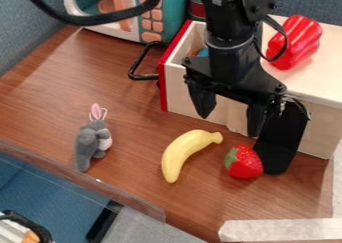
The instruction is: Close the drawer
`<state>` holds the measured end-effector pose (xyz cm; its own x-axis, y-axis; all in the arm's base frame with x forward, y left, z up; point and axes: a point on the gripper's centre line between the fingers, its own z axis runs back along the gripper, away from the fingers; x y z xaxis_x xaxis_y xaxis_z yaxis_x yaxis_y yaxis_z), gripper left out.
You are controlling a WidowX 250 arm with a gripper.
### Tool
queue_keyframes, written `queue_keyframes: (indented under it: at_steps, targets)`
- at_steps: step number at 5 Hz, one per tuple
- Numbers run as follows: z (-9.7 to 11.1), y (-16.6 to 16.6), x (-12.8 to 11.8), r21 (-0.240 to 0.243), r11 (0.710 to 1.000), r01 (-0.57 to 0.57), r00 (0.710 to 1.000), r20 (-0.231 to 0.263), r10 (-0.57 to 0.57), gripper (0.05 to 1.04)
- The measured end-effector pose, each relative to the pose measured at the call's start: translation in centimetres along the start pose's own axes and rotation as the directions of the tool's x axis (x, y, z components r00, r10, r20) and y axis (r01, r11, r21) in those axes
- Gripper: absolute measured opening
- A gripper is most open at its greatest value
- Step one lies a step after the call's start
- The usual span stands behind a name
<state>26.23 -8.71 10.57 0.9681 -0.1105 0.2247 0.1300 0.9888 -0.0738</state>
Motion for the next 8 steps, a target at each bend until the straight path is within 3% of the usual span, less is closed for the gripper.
queue_keyframes:
  at_steps: [1,2,3,4,5,6,8]
  targets:
    - [-0.5,0.1,-0.4,0.000,1.000,-0.008,0.999,-0.032,0.008,1.001]
    - [2.8,2.7,0.1,-0.028,0.986,-0.165,0.986,-0.006,0.165,1.001]
    - [4.1,6.4,1.4,-0.010,0.965,-0.261,0.965,0.007,0.261,1.001]
    - [3.8,10.6,2.7,-0.050,0.951,-0.304,0.953,-0.003,0.304,1.001]
    - [2.1,14.2,4.5,-0.066,0.947,-0.314,0.949,-0.001,0.315,1.001]
    - [1.0,17.9,5.9,-0.050,0.923,-0.381,0.924,0.015,0.382,1.001]
    - [-2.6,20.8,7.8,-0.008,0.897,-0.442,0.896,-0.045,0.441,1.001]
